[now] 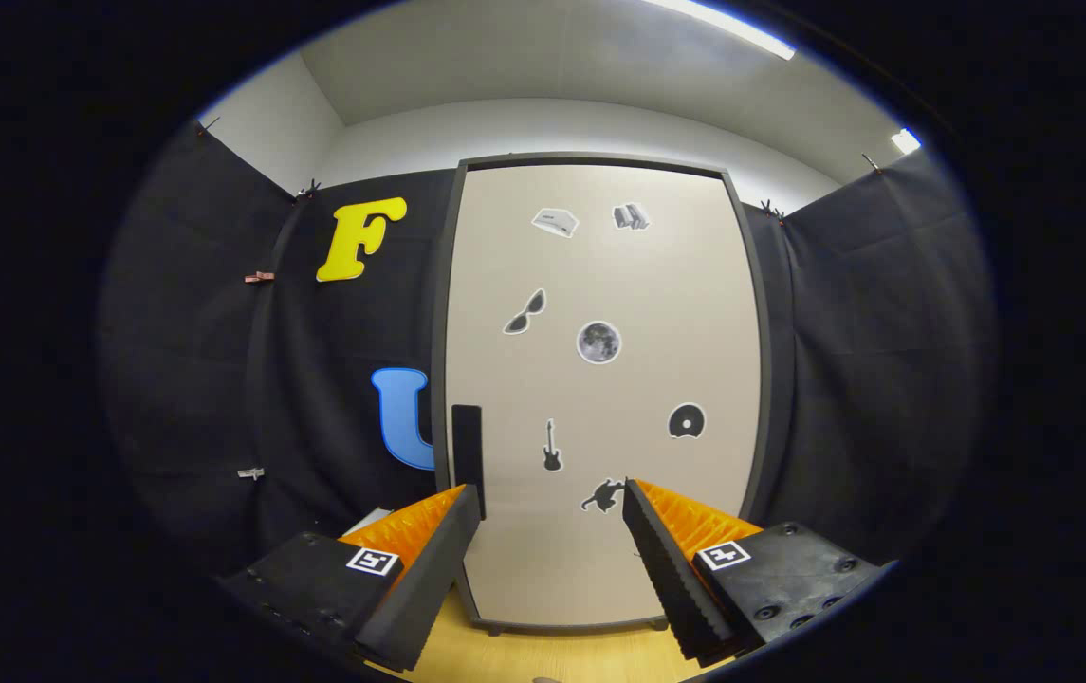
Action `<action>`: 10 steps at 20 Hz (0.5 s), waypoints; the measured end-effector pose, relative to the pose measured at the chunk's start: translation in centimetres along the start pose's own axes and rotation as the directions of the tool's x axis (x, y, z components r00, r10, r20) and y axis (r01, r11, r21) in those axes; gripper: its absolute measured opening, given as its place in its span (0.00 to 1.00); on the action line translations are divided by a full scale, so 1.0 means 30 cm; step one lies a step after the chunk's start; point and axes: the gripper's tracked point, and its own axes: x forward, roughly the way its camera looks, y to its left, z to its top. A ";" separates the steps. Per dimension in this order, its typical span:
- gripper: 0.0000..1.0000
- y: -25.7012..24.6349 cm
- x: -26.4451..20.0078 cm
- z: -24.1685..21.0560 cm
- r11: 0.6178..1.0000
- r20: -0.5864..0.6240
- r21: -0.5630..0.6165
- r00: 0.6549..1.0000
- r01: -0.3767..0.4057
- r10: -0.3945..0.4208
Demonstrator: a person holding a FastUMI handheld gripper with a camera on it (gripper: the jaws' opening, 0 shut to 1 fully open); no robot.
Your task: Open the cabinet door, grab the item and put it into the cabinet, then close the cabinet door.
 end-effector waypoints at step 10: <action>0.96 0.206 0.244 -0.103 0.999 -0.022 -0.022 0.999 -0.034 0.033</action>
